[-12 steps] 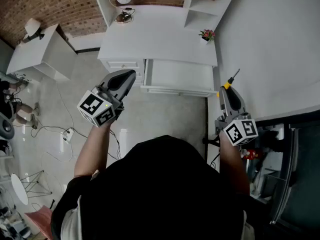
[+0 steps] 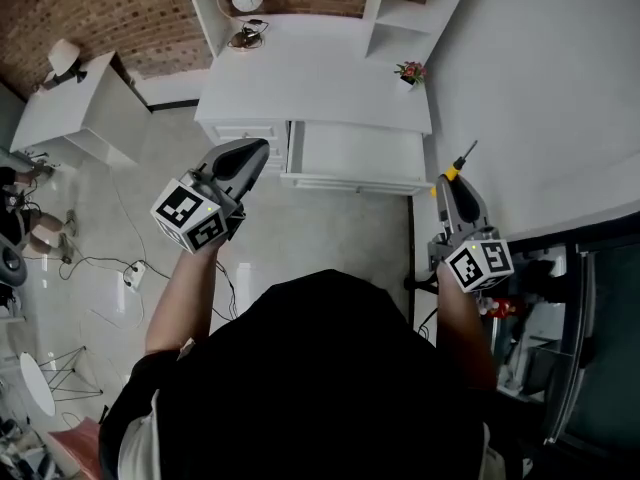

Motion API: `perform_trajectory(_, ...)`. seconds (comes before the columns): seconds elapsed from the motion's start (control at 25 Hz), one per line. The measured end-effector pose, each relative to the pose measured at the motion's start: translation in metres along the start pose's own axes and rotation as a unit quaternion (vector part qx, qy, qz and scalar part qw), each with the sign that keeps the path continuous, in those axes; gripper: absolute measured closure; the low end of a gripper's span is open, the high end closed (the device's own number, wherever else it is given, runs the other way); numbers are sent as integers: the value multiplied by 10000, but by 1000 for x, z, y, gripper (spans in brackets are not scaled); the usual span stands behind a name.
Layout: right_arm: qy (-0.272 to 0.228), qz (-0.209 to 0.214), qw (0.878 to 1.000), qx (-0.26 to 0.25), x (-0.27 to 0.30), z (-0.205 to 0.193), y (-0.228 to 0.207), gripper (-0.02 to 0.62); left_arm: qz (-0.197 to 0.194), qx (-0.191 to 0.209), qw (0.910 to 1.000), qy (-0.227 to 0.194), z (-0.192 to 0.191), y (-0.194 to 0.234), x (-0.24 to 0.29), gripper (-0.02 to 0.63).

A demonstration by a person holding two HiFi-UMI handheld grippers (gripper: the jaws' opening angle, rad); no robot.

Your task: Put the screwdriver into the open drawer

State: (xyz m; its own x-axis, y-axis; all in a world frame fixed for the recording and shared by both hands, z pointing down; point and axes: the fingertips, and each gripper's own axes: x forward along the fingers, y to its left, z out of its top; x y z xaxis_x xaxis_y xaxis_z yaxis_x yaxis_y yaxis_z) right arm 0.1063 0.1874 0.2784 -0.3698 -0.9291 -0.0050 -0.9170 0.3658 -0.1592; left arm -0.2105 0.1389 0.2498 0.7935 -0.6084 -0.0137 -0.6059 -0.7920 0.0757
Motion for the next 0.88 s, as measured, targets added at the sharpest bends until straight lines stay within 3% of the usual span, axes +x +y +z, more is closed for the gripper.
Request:
perform_trajectory(0.48, -40, 124, 9997, 189, 17, -3, -16, 514, -111, -82, 9997, 204, -12, 9, 20, 591)
perform_trajectory(0.88, 44, 336, 9989, 312, 52, -11, -50, 512, 43, -8, 9994, 344, -14, 23, 58, 591)
